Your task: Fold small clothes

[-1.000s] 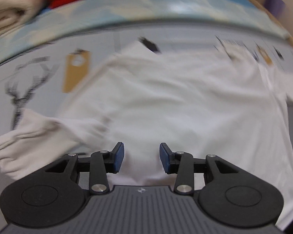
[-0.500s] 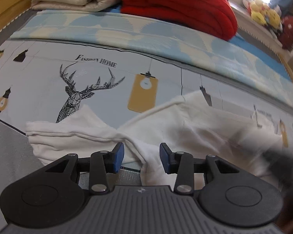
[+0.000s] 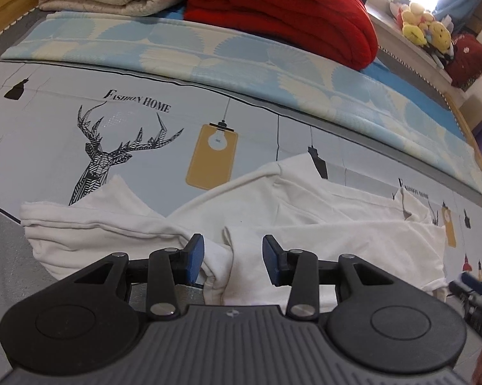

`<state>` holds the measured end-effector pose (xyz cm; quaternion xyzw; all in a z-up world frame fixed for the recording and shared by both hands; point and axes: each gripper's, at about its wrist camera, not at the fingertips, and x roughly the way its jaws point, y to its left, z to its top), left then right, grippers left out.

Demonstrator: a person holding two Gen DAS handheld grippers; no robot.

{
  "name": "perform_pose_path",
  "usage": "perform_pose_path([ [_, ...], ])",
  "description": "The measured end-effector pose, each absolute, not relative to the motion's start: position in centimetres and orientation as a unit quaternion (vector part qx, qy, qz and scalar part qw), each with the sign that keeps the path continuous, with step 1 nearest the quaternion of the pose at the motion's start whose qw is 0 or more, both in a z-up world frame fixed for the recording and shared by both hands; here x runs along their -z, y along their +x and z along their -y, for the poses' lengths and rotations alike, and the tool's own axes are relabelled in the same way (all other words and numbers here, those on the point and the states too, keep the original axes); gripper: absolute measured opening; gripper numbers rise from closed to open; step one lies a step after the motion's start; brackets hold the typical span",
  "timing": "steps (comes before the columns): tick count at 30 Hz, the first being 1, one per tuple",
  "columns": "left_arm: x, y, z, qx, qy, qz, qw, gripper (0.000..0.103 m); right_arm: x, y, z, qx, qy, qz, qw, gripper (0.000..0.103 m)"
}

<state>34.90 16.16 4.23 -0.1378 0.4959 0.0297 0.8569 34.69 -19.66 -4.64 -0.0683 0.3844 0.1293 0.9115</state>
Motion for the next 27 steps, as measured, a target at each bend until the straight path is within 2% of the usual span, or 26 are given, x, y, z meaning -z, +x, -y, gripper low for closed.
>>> perform_pose_path([
  [3, -4.0, 35.1, -15.3, -0.028, -0.128, -0.498, 0.857, 0.045, 7.7, 35.4, 24.5, -0.051, -0.102, -0.436, 0.893, 0.041],
  [7, -3.2, 35.7, -14.0, -0.033, -0.118, -0.506, 0.854, 0.045, 11.9, 35.8, 28.9, -0.048, -0.08, -0.501, 0.86, 0.042],
  [15, -2.2, 36.4, -11.5, -0.02, -0.096, -0.516, 0.851, 0.045, 13.9, 37.1, 29.5, -0.064, -0.046, -0.474, 0.877, 0.041],
  [16, -2.2, 36.4, -11.4, -0.019, -0.095, -0.516, 0.851, 0.045, 13.8, 37.1, 29.5, -0.064, -0.043, -0.472, 0.878, 0.036],
  [17, -2.2, 36.5, -11.5, -0.019, -0.095, -0.516, 0.851, 0.045, 13.3, 37.3, 29.6, -0.062, -0.036, -0.466, 0.882, 0.013],
  [21, -2.2, 36.7, -12.2, -0.023, -0.095, -0.515, 0.852, 0.045, 10.3, 36.8, 32.0, -0.032, 0.021, -0.437, 0.899, 0.012],
  [25, -2.3, 36.8, -12.4, -0.019, -0.099, -0.515, 0.852, 0.045, 14.2, 36.5, 33.5, 0.012, -0.013, -0.55, 0.835, 0.011],
  [27, -2.4, 36.7, -12.3, -0.014, -0.097, -0.514, 0.852, 0.045, 14.7, 36.2, 34.1, 0.03, -0.021, -0.562, 0.826, 0.012],
])
